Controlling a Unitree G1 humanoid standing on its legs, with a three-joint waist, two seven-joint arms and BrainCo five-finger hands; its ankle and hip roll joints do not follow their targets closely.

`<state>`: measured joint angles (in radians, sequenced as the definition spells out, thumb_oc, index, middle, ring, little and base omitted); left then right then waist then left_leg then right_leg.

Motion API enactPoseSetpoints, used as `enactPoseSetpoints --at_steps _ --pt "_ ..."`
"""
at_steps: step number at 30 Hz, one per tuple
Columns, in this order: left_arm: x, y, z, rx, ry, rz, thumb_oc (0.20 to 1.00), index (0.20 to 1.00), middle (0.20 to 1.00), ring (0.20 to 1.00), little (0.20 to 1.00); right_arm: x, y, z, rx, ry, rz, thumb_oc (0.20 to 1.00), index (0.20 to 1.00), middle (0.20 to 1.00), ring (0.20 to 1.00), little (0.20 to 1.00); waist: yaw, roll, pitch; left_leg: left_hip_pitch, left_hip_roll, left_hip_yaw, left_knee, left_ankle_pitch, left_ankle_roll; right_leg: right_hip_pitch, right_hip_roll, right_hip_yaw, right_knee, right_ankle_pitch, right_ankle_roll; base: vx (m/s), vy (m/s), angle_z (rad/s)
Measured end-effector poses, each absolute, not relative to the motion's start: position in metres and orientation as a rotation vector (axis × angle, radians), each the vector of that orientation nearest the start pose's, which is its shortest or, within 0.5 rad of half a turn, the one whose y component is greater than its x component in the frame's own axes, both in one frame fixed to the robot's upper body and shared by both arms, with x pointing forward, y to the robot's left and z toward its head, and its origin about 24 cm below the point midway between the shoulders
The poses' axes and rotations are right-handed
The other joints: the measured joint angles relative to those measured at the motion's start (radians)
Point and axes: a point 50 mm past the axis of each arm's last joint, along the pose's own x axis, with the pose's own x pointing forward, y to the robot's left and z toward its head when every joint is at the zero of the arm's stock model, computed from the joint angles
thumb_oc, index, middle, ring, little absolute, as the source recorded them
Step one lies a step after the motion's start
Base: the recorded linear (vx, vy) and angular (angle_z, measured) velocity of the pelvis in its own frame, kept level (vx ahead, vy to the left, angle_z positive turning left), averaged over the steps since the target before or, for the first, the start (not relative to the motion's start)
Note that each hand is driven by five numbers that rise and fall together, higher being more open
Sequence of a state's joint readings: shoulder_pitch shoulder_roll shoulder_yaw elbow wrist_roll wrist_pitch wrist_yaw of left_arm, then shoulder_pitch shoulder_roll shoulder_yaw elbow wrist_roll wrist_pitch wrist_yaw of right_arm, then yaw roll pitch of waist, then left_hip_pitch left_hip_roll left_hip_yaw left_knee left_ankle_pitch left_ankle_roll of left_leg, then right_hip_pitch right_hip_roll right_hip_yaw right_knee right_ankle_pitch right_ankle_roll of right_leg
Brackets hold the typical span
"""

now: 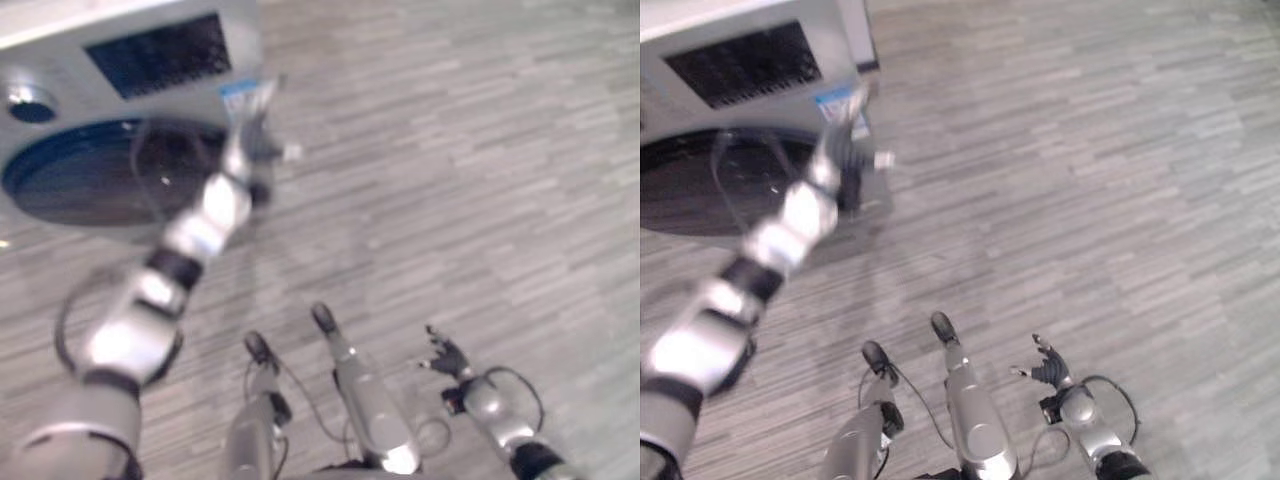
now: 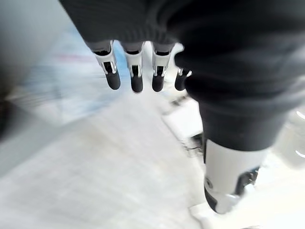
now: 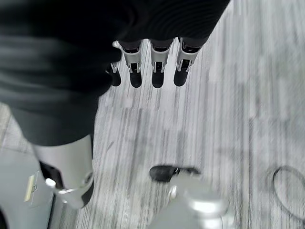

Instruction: Grab the laundry basket,head to the washer,open it,put in the laundry and shut it.

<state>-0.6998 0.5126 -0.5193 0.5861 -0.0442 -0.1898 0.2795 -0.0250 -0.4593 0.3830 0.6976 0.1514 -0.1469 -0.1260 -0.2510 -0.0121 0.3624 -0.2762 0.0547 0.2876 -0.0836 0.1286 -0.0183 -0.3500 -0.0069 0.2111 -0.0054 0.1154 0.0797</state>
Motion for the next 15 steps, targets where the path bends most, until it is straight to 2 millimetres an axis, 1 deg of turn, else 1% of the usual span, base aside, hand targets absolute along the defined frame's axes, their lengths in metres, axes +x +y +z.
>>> enactPoseSetpoints --at_steps 1,2,3,4,5,6,7,8,9,11,12,13,14,15 --pt "0.35 0.172 0.089 0.621 -0.176 -0.073 1.0 1.0 1.0 1.0 1.0 0.196 -0.234 -0.085 -0.447 0.582 0.05 1.0 1.0 1.0 1.0 1.0 0.029 0.006 -0.003 0.0 0.002 -0.013 0.0 0.002 -0.004 0.002 0.004 -0.01 0.006 -0.008 -0.005 0.06 -0.151 0.2" --pt "0.318 0.19 0.048 0.415 -0.06 -0.007 1.0 1.0 1.0 1.0 1.0 0.196 -0.234 -0.088 -0.416 0.592 0.009 1.0 1.0 1.0 1.0 1.0 0.042 0.008 -0.006 0.02 0.006 -0.019 -0.002 0.003 -0.012 0.018 0.006 -0.018 0.014 -0.012 -0.01 0.07 -0.126 0.22" --pt "0.301 0.195 0.025 0.363 0.02 0.006 1.0 1.0 1.0 1.0 1.0 0.192 -0.235 -0.092 -0.414 0.61 0.003 1.0 1.0 1.0 1.0 1.0 0.059 0.015 -0.01 0.033 0.007 -0.028 -0.001 0.003 -0.012 0.039 0.006 -0.027 0.013 -0.017 -0.013 0.1 -0.119 0.16" --pt "0.282 0.199 0.008 0.317 0.077 -0.004 1.0 1.0 1.0 1.0 1.0 0.188 -0.234 -0.096 -0.404 0.632 -0.005 1.0 1.0 1.0 1.0 1.0 0.065 0.015 -0.015 0.049 0.01 -0.031 -0.001 -0.002 -0.018 0.047 0.007 -0.034 0.027 -0.028 -0.014 0.06 -0.056 0.13" --pt "0.274 0.199 0.001 0.29 0.096 -0.007 1.0 1.0 1.0 1.0 1.0 0.184 -0.235 -0.099 -0.397 0.648 -0.017 1.0 1.0 1.0 1.0 1.0 0.061 0.013 -0.018 0.059 0.011 -0.032 -0.002 -0.003 -0.02 0.055 0.008 -0.032 0.032 -0.035 -0.015 0.07 -0.081 0.25" --pt "0.243 0.202 -0.028 0.169 0.21 -0.01 1.0 1.0 1.0 1.0 1.0 0.166 -0.242 -0.11 -0.383 0.722 -0.045 1.0 1.0 1.0 1.0 1.0 0.094 0.029 -0.037 0.096 0.012 -0.053 -0.004 -0.012 -0.021 0.096 0.008 -0.049 0.037 -0.053 -0.026 0.05 -0.084 0.29" --pt "0.234 0.204 -0.036 0.136 0.251 -0.014 1.0 1.0 1.0 1.0 1.0 0.16 -0.245 -0.113 -0.386 0.751 -0.05 1.0 1.0 1.0 1.0 1.0 0.107 0.033 -0.047 0.108 0.012 -0.058 -0.004 -0.013 -0.022 0.107 0.009 -0.056 0.039 -0.056 -0.025 0.08 -0.118 0.33" --pt "0.217 0.212 -0.048 0.093 0.316 -0.021 1.0 1.0 1.0 1.0 1.0 0.155 -0.248 -0.116 -0.382 0.776 -0.06 1.0 1.0 1.0 1.0 1.0 0.132 0.045 -0.073 0.109 0.015 -0.069 -0.004 -0.016 -0.022 0.112 0.01 -0.073 0.052 -0.065 -0.024 0.09 -0.11 0.11" --pt "0.211 0.216 -0.053 0.07 0.339 -0.021 1.0 1.0 1.0 1.0 1.0 0.152 -0.25 -0.117 -0.374 0.787 -0.07 1.0 1.0 1.0 1.0 1.0 0.13 0.044 -0.084 0.114 0.015 -0.068 -0.004 -0.016 -0.022 0.114 0.009 -0.072 0.058 -0.068 -0.023 0.05 -0.054 0.2" --pt "0.187 0.23 -0.071 0.014 0.44 0.001 1.0 1.0 1.0 1.0 1.0 0.138 -0.258 -0.123 -0.359 0.842 -0.098 1.0 1.0 1.0 1.0 1.0 0.14 0.058 -0.1 0.159 0.015 -0.097 -0.004 -0.017 -0.023 0.177 0.008 -0.099 0.046 -0.077 -0.032 0.05 -0.062 0.35" --pt "0.165 0.238 -0.084 -0.004 0.515 0.035 1.0 1.0 1.0 1.0 1.0 0.125 -0.262 -0.128 -0.356 0.889 -0.109 1.0 1.0 1.0 1.0 1.0 0.157 0.067 -0.138 0.172 0.017 -0.112 -0.003 -0.025 -0.027 0.194 0.009 -0.112 0.054 -0.095 -0.036 0.06 -0.074 0.38" --pt "0.153 0.243 -0.091 -0.013 0.555 0.053 1.0 1.0 1.0 1.0 1.0 0.118 -0.264 -0.131 -0.352 0.918 -0.12 1.0 1.0 1.0 1.0 1.0 0.16 0.071 -0.164 0.178 0.018 -0.121 -0.003 -0.027 -0.029 0.205 0.009 -0.123 0.054 -0.099 -0.04 0.07 -0.084 0.39" --pt "0.136 0.25 -0.103 -0.024 0.628 0.094 1.0 1.0 1.0 1.0 1.0 0.106 -0.268 -0.134 -0.345 0.954 -0.137 1.0 1.0 1.0 1.0 1.0 0.159 0.075 -0.196 0.188 0.018 -0.136 -0.001 -0.028 -0.031 0.215 0.009 -0.134 0.052 -0.109 -0.042 0.05 -0.06 0.34" --pt "0.12 0.256 -0.11 -0.021 0.686 0.131 1.0 1.0 1.0 1.0 1.0 0.102 -0.269 -0.135 -0.34 0.965 -0.146 1.0 1.0 1.0 1.0 1.0 0.175 0.08 -0.207 0.195 0.019 -0.147 0.0 -0.03 -0.032 0.232 0.009 -0.149 0.057 -0.118 -0.048 0.05 -0.06 0.37"
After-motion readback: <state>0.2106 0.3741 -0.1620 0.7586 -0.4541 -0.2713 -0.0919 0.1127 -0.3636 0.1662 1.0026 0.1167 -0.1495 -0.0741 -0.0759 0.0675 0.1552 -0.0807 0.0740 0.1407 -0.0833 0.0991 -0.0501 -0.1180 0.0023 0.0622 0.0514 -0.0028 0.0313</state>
